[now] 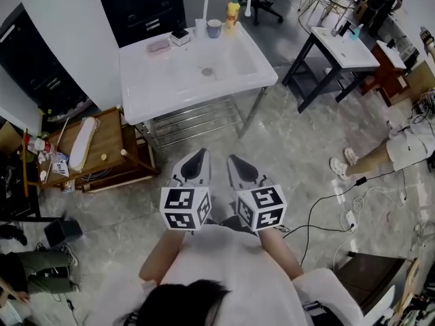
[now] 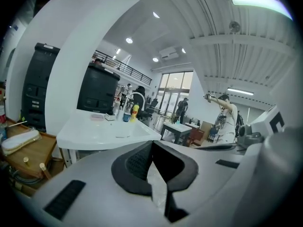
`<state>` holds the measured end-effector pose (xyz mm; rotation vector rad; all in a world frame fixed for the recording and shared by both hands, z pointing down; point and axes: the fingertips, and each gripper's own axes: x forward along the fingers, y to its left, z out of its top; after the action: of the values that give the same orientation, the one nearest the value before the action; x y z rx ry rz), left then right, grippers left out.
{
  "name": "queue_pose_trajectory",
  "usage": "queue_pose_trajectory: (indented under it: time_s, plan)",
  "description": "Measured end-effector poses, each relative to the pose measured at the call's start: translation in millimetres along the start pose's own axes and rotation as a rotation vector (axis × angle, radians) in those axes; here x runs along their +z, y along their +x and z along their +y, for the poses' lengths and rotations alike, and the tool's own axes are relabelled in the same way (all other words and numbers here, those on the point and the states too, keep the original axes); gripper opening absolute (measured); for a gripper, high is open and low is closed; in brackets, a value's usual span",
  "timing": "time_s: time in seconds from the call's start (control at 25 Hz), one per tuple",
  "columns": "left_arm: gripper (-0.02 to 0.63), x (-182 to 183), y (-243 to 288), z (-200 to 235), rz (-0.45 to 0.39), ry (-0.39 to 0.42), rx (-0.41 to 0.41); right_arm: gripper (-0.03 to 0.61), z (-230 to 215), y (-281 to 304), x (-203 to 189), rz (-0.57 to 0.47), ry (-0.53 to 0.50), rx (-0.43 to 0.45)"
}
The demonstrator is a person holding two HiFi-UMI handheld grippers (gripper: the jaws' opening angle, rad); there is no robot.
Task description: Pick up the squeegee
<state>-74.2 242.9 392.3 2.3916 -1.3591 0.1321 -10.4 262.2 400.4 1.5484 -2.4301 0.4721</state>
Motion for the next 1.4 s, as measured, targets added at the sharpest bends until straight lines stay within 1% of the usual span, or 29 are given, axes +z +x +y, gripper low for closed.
queue_pose_trajectory:
  time_s: [0.28,0.6,0.8,1.0,1.4]
  plan:
    - [0.025,6.9,3.2,13.6,-0.014,-0.010,0.029,0.026,3.8,11.5,0.9,0.007,-0.001,0.025]
    - [0.025,10.1,13.4,28.0,0.001,-0.009,0.064,0.026,-6.5,27.7,0.1,0.020,0.038,0.030]
    - [0.025,14.8,29.3,34.6,-0.001,-0.013,0.079,0.026,-16.6,42.9,10.3,0.008,0.033,0.042]
    - [0.025,19.5,52.8,41.5,0.001,-0.023,0.099,0.026,-35.1,62.6,21.6,-0.002,0.035,0.056]
    - [0.025,28.6,109.0,59.3,0.015,-0.045,0.133,0.026,-82.7,110.3,38.2,0.012,0.039,0.061]
